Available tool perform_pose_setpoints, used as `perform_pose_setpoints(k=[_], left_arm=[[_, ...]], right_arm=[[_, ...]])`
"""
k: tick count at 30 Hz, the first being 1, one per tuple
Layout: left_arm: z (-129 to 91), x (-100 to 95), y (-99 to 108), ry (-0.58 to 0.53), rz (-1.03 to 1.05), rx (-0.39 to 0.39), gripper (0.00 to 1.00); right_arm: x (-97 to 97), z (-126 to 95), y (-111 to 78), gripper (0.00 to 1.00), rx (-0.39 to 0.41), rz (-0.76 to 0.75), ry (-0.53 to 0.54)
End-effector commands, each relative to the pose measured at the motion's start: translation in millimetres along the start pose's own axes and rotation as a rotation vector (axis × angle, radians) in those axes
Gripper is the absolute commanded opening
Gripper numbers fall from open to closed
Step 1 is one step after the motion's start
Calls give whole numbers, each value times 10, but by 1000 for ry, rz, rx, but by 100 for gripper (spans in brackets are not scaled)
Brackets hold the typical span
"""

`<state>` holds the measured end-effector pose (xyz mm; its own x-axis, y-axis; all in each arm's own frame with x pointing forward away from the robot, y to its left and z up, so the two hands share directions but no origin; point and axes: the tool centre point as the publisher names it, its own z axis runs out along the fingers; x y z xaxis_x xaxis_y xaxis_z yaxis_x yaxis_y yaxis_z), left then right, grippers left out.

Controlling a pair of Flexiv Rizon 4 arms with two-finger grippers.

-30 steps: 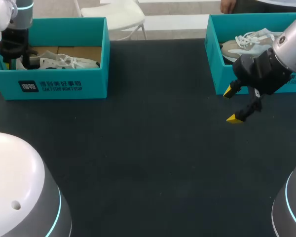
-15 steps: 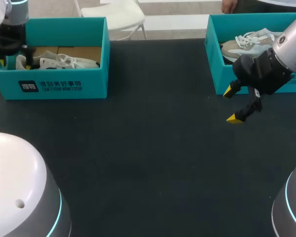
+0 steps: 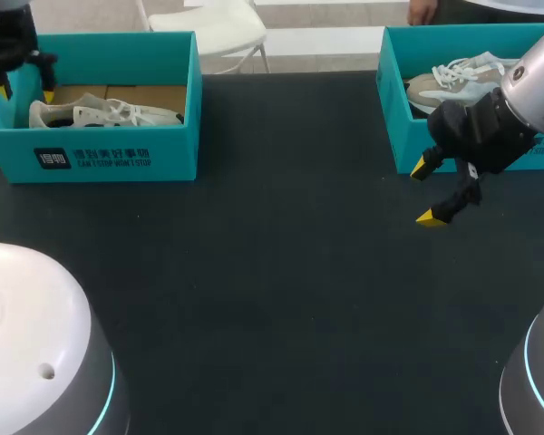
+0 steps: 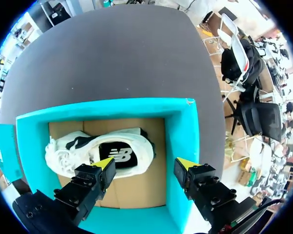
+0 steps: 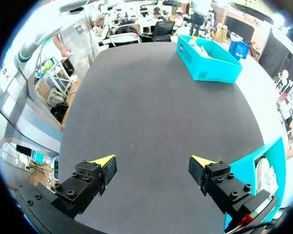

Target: Take the shoe out of the shoebox, open the shoe tongue, remove and reinsert the insole, then place the shoe into the shoebox

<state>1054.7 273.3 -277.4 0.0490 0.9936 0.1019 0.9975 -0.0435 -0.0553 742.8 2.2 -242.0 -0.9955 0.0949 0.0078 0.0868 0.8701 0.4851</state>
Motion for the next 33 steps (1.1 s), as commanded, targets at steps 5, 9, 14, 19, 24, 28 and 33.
perform_pose_setpoints(k=[5,9,14,19,24,28,33], left_arm=[[-468,112,-132,-49,15,-1,73],[-636,148,-215,-18,-13,-9,75],[-841,220,-383,-58,-23,-6,81],[-990,280,-546,-71,-45,0,93],[-1084,348,-648,-58,-55,43,100],[-1126,385,-688,-41,-53,75,100],[-1205,469,-769,-45,-42,92,100]], right_arm=[[2,10,4,100,3,1,-1],[2,10,4,100,3,1,-1],[2,10,4,100,3,1,-1],[2,10,4,100,3,1,-1],[2,10,4,100,3,1,-1],[2,10,4,100,3,1,-1],[2,10,4,100,3,1,-1]])
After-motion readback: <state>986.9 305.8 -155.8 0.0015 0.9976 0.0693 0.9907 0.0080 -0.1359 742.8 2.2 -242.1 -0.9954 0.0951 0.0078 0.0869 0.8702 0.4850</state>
